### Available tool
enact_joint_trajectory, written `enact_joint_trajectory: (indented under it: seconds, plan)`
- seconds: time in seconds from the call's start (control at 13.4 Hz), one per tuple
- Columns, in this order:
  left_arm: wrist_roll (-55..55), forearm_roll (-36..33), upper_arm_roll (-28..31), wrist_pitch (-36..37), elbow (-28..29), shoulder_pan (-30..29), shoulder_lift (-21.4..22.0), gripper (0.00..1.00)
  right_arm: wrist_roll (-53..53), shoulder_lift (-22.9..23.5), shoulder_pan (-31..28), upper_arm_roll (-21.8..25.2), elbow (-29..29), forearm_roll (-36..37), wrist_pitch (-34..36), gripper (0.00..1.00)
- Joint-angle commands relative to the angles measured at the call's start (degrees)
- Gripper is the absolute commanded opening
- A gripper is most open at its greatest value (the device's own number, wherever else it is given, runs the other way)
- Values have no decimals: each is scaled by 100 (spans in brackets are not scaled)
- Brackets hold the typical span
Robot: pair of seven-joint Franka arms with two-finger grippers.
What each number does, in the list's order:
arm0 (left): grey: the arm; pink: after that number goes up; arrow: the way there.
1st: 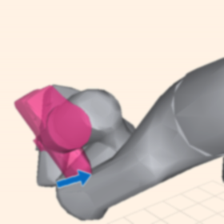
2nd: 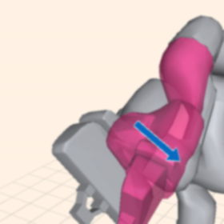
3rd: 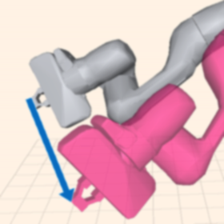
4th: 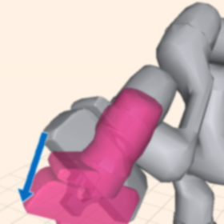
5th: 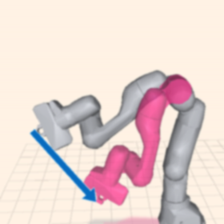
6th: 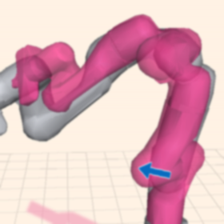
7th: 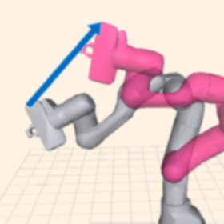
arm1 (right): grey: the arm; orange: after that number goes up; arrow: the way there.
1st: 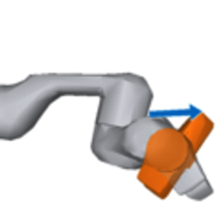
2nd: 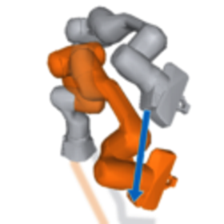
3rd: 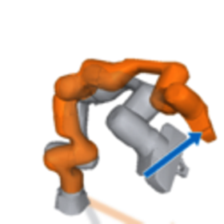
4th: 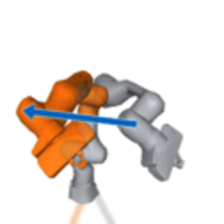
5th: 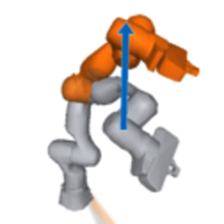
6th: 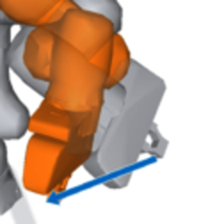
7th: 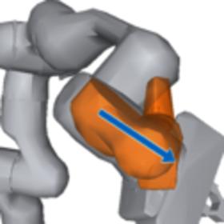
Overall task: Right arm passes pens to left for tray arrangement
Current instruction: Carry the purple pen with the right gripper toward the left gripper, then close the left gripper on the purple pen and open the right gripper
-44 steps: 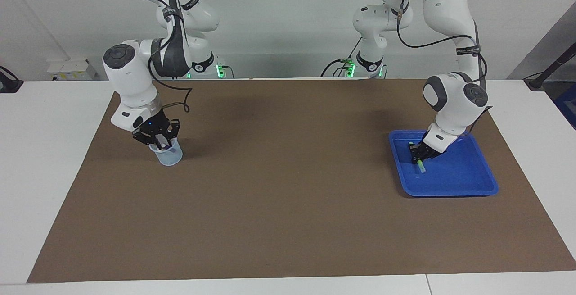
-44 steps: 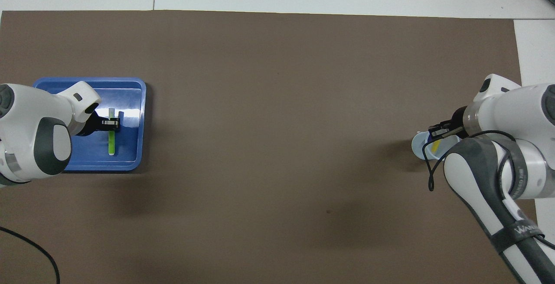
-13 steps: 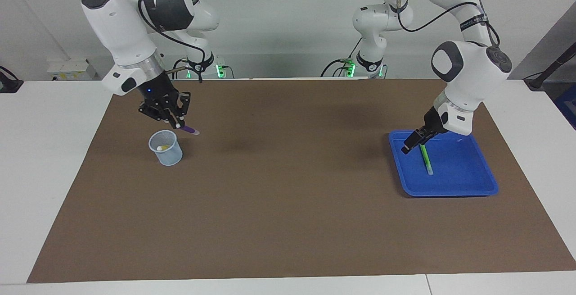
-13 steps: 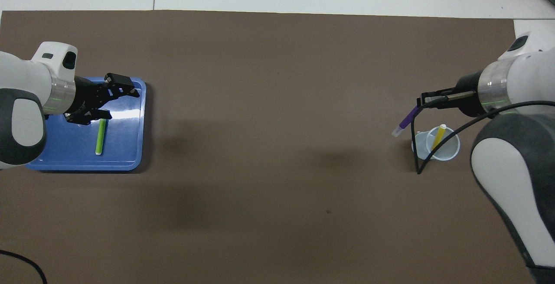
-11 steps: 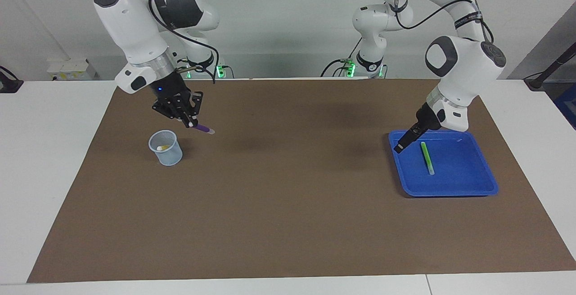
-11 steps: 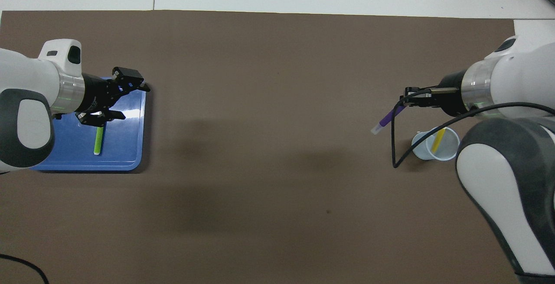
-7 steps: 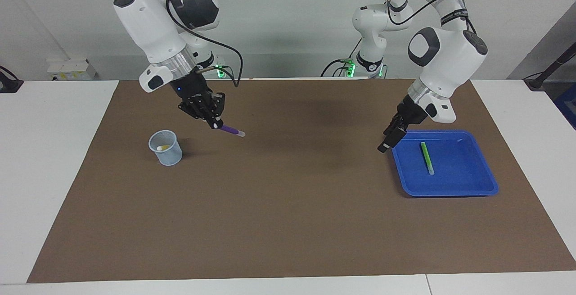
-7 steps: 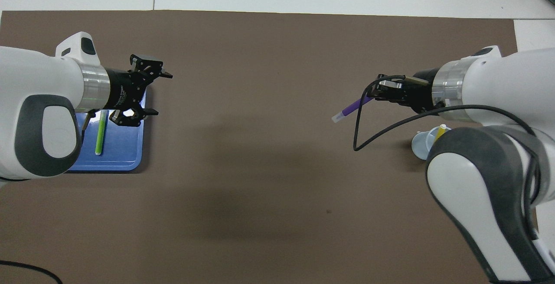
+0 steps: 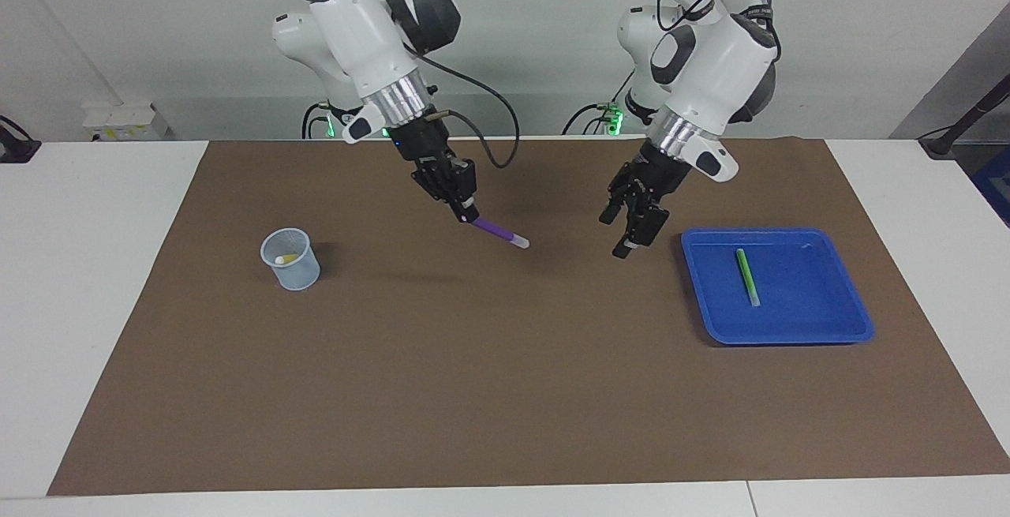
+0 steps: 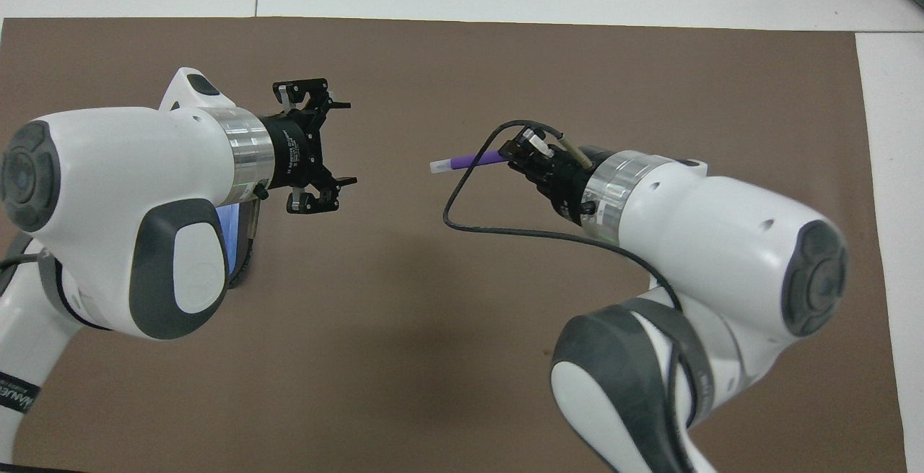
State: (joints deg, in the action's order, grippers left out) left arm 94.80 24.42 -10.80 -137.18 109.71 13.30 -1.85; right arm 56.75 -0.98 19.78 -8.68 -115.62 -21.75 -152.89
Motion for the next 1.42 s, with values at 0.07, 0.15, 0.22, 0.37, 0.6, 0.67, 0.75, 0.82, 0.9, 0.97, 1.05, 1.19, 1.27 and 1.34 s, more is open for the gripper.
enact_joint_trajectory:
  seconds: [0.07, 0.15, 0.22, 0.37, 0.6, 0.67, 0.75, 0.82, 0.9, 0.97, 1.05, 1.19, 1.27, 1.34]
  plan:
    - [618, 90, 78, -116, 208, 365, 176, 96, 1010, -87, 377, 16, -566, -162, -1110, 0]
    - [749, 90, 78, -116, 252, 436, 202, 96, 1170, -78, 387, 16, -566, -154, -1225, 0]
    - [847, 90, 78, -133, 305, 506, 255, 96, 1250, -61, 465, 16, -566, -162, -1278, 0]
    - [996, 90, 78, -430, 524, 655, 334, 96, 1250, -60, 475, 16, -575, -162, -1279, 0]
    - [1348, 90, 78, -1231, 911, 963, 422, 95, 1207, -52, 466, 16, -566, -162, -1279, 0]
    - [1357, 90, 78, -1241, 912, 981, 422, 95, 1198, -52, 466, 16, -566, -162, -1279, 0]
    - [1366, 90, 78, -1276, 912, 999, 422, 95, 1198, -52, 457, 16, -566, -162, -1270, 0]
    - [1392, 90, 78, -1285, 912, 1016, 414, 95, 1180, -52, 457, 16, -566, -162, -1270, 0]
    - [1410, 90, 78, -1381, 912, 1017, 414, 95, 1180, -52, 448, 16, -558, -154, -1278, 0]
    - [1436, 90, 78, -1503, 912, 1017, 387, 95, 1180, -43, 448, 16, -558, -162, -1279, 0]
    - [1471, 90, 69, -1592, 912, 1025, 361, 95, 1171, -43, 448, 16, -558, -154, -1279, 0]
    - [1498, 90, 69, -1794, 912, 1148, 317, 95, 1171, -43, 431, 16, -558, -154, -1279, 0]
    - [1507, 90, 69, -1899, 912, 1227, 265, 94, 1171, -43, 431, 16, -558, -154, -1279, 0]
    - [1541, 90, 69, -2013, 912, 1306, 212, 95, 1171, -43, 431, 16, -558, -154, -1279, 0]
